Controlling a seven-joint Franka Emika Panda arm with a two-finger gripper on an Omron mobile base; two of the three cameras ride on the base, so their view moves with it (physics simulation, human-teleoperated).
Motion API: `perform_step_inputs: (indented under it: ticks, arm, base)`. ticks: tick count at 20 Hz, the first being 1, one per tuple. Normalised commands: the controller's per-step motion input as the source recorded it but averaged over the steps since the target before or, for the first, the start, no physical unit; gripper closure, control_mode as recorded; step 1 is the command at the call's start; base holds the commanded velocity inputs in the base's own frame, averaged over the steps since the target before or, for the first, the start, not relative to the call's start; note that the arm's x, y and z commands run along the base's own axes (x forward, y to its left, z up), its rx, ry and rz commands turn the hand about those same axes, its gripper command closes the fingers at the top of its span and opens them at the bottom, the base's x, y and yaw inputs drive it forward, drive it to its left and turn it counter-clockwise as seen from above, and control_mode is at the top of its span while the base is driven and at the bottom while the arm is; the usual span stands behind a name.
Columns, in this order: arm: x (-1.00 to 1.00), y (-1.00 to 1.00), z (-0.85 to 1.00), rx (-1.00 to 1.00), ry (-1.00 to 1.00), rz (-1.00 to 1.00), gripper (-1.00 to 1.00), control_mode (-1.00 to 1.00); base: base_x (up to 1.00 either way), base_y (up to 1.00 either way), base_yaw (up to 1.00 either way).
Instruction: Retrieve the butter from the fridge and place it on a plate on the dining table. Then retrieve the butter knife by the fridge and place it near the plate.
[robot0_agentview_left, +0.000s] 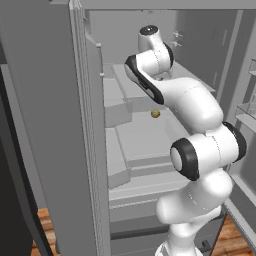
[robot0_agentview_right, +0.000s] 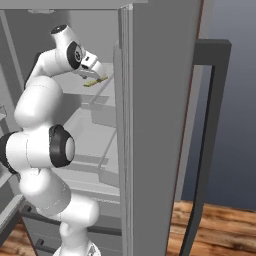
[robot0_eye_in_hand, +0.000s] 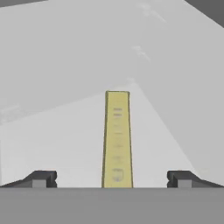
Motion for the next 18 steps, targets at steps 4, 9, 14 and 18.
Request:
perform_step_inputs:
  ticks: [4, 9, 14, 18]
  arm:
    - [0.03, -0.01, -0.31, 0.00, 0.00, -0.03, -1.00, -1.00]
    - [0.20, -0.08, -0.37, 0.00, 0.00, 0.00, -1.00, -1.00]
    - [0.10, -0.04, -0.14, 0.03, 0.00, 0.00, -1.00, -1.00]
    - [0.00, -0.01, -0.26, 0.03, 0.01, 0.00, 1.00, -1.00]
  base:
    - [0.00, 0.00, 0.00]
    - [0.00, 0.00, 0.00]
    - [0.00, 0.00, 0.00]
    - [0.00, 0.00, 0.00]
